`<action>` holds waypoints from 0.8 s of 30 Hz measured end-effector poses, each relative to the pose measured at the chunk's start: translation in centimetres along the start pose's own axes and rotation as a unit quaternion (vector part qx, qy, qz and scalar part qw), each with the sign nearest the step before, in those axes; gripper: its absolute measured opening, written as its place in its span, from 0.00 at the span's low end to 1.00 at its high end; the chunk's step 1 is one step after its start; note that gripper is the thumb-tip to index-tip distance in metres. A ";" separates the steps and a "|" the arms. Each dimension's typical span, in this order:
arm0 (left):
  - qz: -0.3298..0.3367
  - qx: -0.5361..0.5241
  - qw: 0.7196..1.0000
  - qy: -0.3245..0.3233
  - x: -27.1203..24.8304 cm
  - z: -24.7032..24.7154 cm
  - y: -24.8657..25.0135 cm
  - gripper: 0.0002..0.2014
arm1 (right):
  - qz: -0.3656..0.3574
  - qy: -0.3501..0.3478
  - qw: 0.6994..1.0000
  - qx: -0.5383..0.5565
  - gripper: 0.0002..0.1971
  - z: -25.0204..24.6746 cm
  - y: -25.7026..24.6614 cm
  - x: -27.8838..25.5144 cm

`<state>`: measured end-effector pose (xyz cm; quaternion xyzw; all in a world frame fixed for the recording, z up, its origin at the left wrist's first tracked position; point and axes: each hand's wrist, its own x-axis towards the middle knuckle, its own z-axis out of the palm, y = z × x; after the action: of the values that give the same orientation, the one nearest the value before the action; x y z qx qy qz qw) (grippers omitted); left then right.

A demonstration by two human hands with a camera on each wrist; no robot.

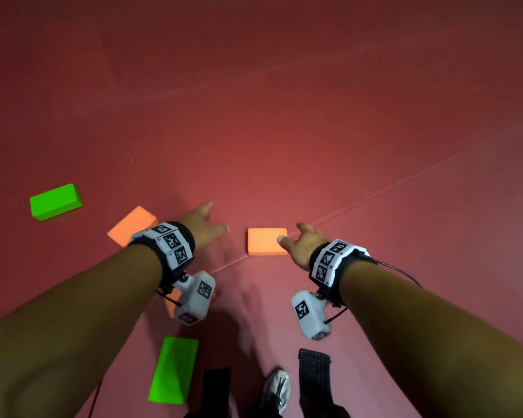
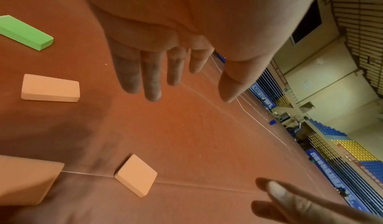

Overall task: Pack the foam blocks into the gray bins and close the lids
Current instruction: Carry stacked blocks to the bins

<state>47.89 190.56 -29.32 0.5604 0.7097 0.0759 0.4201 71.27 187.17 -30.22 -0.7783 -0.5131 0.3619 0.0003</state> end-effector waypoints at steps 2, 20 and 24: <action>0.000 -0.013 1.000 -0.003 1.1 -0.1 0.3 0.39 | 0.000 -0.006 1.000 -0.012 0.38 -0.2 0.3 1.1; -0.016 -0.017 0.998 -0.057 18.2 3.5 -1.5 0.51 | 0.068 -0.080 0.988 0.110 0.31 2.8 -2.2 15.8; -0.034 -0.043 0.998 -0.034 24.9 7.6 -2.7 0.47 | 0.103 -0.113 0.980 0.126 0.29 5.7 -0.1 23.7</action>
<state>50.63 208.23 -48.48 0.5199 0.7099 0.0729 0.4695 73.04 203.99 -47.70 -0.7747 -0.3775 0.5072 0.0031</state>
